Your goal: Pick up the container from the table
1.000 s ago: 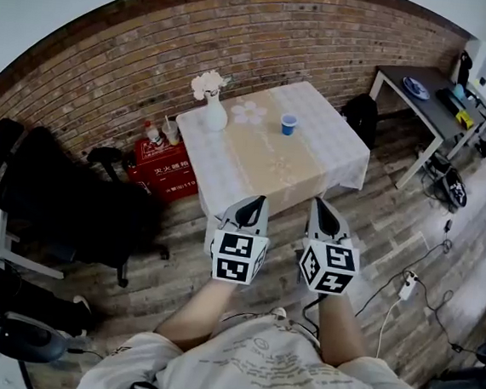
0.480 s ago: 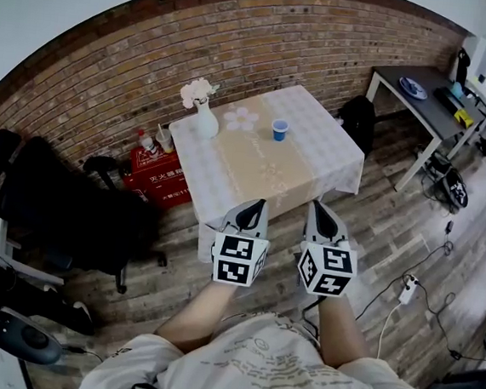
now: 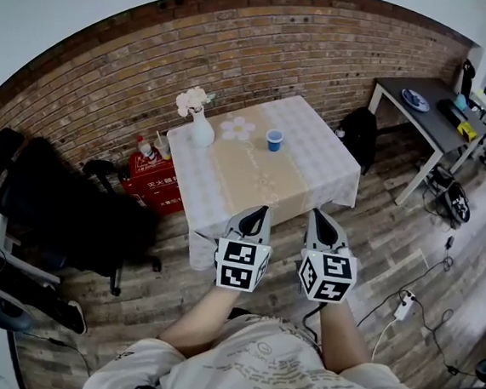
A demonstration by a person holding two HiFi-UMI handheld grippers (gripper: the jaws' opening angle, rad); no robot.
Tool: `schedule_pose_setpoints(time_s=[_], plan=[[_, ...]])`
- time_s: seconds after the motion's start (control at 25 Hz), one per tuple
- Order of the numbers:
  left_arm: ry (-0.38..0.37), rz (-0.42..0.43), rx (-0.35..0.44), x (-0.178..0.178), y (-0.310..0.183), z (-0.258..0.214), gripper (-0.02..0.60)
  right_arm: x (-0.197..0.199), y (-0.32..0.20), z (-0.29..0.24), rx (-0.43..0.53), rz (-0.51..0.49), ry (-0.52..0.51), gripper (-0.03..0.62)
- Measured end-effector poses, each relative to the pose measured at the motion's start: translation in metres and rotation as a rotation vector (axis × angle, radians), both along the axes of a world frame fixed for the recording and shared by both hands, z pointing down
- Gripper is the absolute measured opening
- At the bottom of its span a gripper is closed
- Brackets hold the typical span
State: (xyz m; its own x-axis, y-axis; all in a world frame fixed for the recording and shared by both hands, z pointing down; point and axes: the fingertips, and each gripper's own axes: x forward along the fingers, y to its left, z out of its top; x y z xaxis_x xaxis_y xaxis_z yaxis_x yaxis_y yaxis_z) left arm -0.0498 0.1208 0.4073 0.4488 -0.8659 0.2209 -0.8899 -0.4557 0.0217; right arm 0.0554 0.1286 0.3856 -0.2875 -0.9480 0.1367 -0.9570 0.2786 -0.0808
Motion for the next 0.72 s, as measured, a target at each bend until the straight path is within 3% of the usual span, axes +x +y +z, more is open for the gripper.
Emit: schedule_pose_setpoints(time_s=[0.72], plan=[[-0.003, -0.002, 0.013, 0.034, -0.018, 0.004, 0.003, 0.031, -0.016, 0.008, 0.003, -0.011, 0.007, 0.002]])
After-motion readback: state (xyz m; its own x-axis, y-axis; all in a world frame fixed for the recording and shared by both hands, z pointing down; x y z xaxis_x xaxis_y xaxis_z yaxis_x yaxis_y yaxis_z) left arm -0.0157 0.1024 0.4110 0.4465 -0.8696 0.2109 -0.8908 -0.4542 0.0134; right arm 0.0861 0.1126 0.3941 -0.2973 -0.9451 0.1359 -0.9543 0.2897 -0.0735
